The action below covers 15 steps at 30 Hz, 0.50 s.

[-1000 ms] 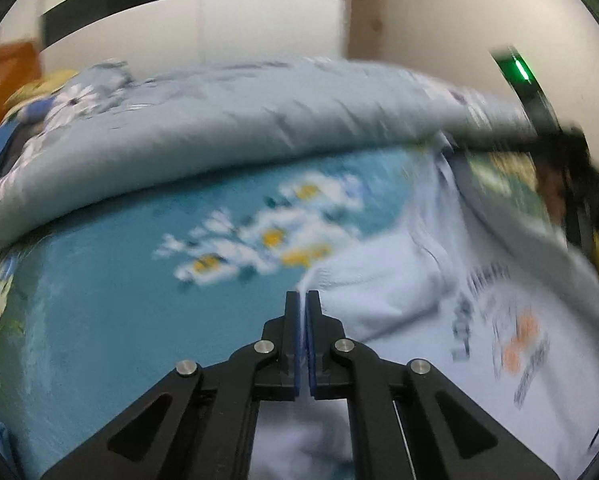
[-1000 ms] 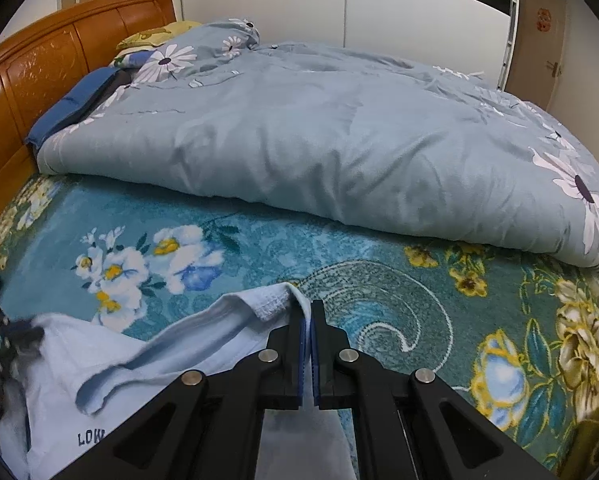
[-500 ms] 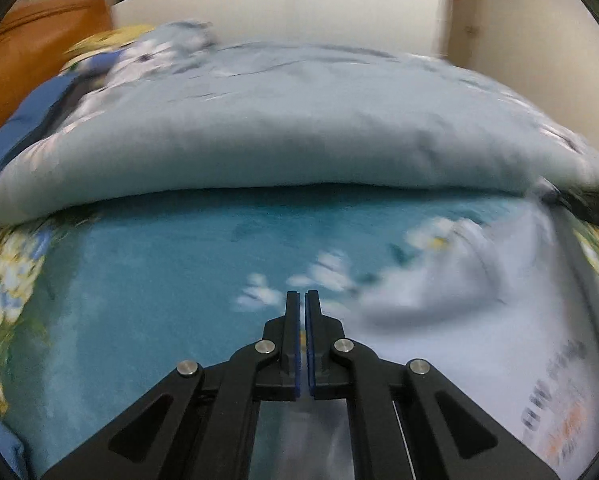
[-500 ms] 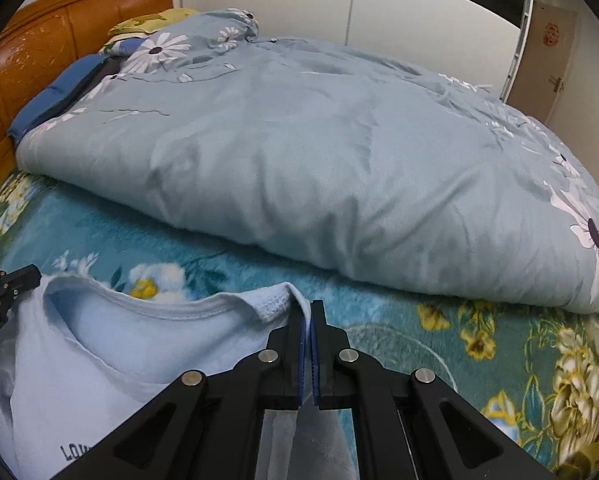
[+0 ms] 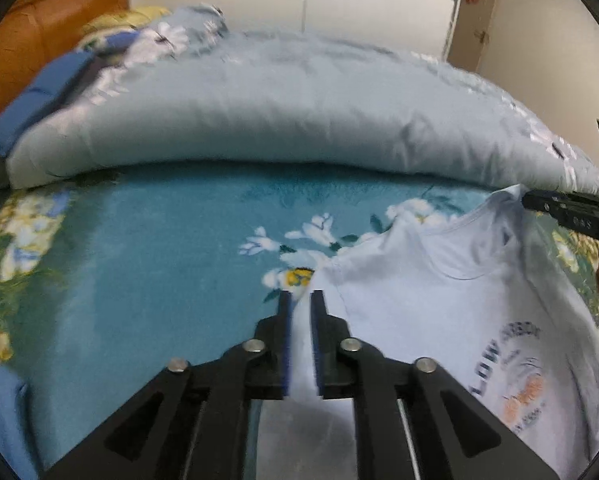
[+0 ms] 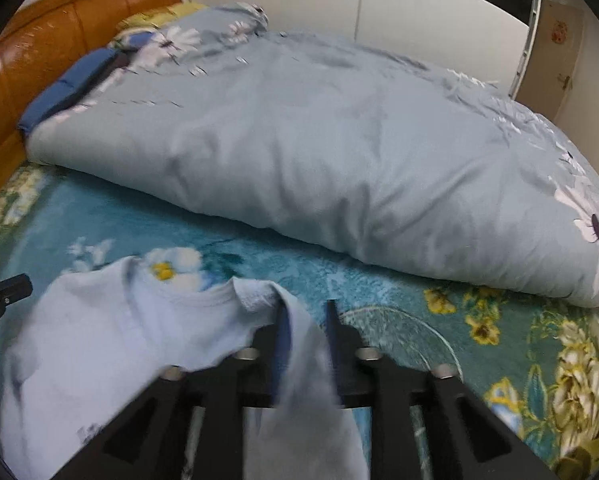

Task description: Fold clothes

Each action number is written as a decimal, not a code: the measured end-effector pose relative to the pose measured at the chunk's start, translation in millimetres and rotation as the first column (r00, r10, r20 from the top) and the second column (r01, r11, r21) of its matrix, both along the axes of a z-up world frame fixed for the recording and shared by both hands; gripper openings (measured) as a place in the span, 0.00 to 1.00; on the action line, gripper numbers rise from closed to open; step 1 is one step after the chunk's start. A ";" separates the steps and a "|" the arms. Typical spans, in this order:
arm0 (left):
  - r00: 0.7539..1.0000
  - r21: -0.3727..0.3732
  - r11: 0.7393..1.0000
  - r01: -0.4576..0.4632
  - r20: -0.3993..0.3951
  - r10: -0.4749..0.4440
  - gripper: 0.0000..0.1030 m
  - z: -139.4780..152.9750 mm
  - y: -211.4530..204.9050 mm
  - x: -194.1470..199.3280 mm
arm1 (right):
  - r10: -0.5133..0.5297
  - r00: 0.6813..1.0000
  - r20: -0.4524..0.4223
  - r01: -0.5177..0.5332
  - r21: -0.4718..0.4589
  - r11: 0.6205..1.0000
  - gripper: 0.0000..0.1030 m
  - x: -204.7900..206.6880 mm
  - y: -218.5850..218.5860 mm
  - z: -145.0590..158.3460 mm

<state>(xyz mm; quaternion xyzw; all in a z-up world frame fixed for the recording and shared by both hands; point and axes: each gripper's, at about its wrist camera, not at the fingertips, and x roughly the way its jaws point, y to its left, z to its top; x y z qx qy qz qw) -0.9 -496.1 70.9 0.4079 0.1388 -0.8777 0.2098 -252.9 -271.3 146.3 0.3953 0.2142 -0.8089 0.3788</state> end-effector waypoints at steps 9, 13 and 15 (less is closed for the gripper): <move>0.992 -0.041 0.999 -0.027 -0.124 0.021 0.56 23.4 116.6 86.6 | 0.024 0.999 0.029 -0.022 -0.054 0.998 0.45 90.8 148.0 11.3; 0.989 -0.001 0.999 -0.038 -0.141 0.037 0.57 3.3 157.1 110.0 | 0.075 0.994 0.074 -0.073 -0.031 0.997 0.45 133.0 201.6 -3.8; 0.990 0.012 0.999 -0.051 -0.132 0.052 0.57 -7.9 173.4 116.2 | 0.088 0.992 0.090 -0.086 -0.022 0.996 0.45 155.2 217.6 -12.5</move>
